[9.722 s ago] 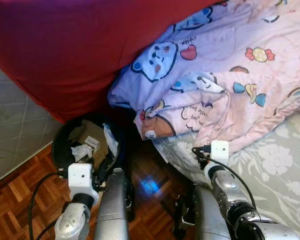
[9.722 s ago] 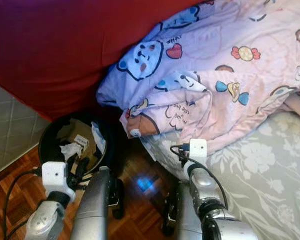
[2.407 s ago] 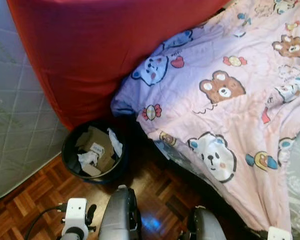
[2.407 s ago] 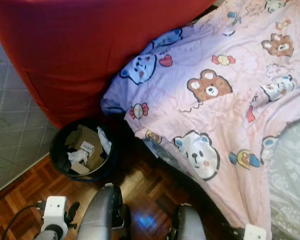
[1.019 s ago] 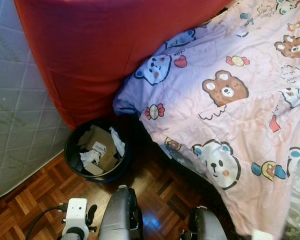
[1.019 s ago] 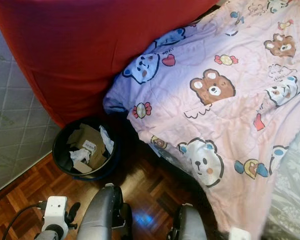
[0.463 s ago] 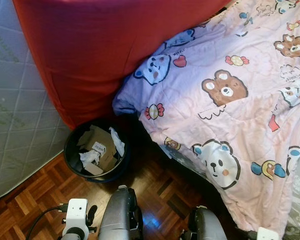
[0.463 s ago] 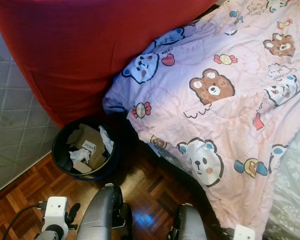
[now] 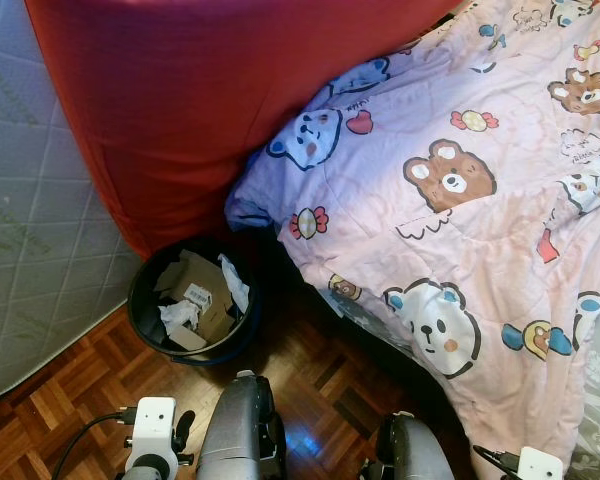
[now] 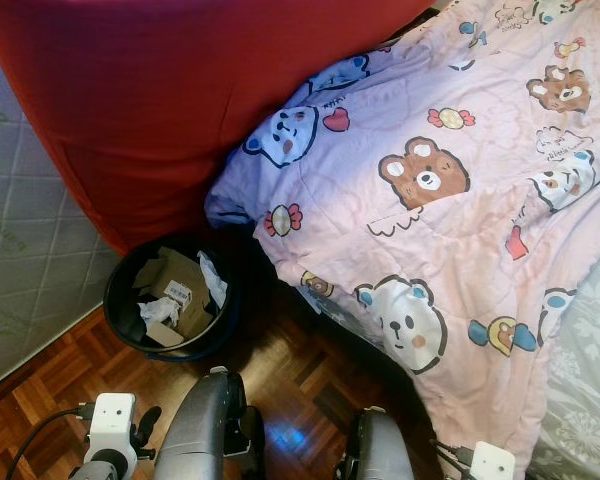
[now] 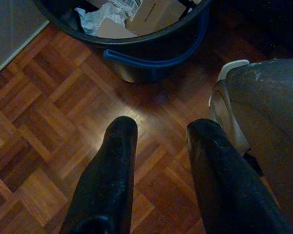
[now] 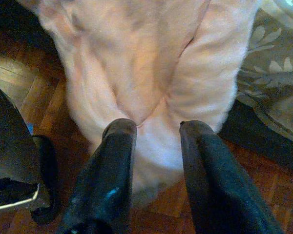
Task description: Clean up the room
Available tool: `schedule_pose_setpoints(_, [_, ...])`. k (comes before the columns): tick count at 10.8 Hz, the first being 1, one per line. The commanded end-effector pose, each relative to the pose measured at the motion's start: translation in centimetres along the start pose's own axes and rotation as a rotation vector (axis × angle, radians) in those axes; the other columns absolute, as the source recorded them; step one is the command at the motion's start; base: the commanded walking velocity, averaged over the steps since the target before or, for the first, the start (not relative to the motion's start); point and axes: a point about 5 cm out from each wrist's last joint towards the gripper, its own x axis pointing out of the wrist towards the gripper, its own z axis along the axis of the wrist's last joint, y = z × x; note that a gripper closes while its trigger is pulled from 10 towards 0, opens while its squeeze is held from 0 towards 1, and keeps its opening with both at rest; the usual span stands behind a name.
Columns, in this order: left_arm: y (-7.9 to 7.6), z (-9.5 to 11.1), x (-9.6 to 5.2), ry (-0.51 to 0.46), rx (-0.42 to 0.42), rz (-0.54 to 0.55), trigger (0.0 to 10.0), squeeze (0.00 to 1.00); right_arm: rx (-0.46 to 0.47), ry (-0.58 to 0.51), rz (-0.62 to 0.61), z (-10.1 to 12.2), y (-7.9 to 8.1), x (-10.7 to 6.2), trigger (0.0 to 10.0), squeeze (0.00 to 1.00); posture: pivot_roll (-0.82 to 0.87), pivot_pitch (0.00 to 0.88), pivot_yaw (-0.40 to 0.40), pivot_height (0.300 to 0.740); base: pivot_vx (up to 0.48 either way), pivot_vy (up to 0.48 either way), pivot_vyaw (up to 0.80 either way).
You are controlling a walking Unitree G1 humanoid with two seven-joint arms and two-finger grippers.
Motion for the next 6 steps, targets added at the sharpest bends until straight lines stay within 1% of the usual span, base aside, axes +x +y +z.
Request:
schedule_pose_setpoints(1, [0.0, -1.5, -0.7, 0.061, 0.005, -0.008, 10.0, 0.0, 0.014, 0.023, -0.027, -0.8, -0.8, -0.2, 10.0, 1.0, 0.16, 0.282, -0.01, 0.629, 0.0, 0.0, 0.0])
schedule_pose_setpoints(3, [0.0, -1.4, -0.7, 0.064, 0.005, -0.006, 10.0, 0.0, 0.051, -0.04, -0.045, 0.1, -1.0, -0.1, 10.0, 1.0, 0.16, 0.276, -0.009, 0.629, 0.0, 0.0, 0.0])
schedule_pose_setpoints(4, [0.1, -1.5, -0.7, 0.076, 0.006, -0.002, 10.0, 0.0, 0.094, -0.101, 0.025, 1.1, 0.0, 0.0, 10.0, 0.0, 0.16, 0.267, -0.01, 0.629, 0.0, 0.0, 0.0])
schedule_pose_setpoints(5, [0.1, -1.7, -0.7, 0.089, 0.005, 0.001, 10.0, 0.0, 0.108, -0.099, 0.072, 1.2, 0.8, 0.0, 10.0, 0.0, 0.15, 0.262, -0.01, 0.629, 0.0, 0.0, 0.0])
schedule_pose_setpoints(6, [0.0, -2.0, -0.7, 0.116, 0.008, -0.001, 10.0, 0.0, 0.055, -0.041, 0.118, 0.8, 1.8, 0.0, 10.0, 0.0, 0.15, 0.252, -0.01, 0.629, 0.0, 0.0, 0.0])
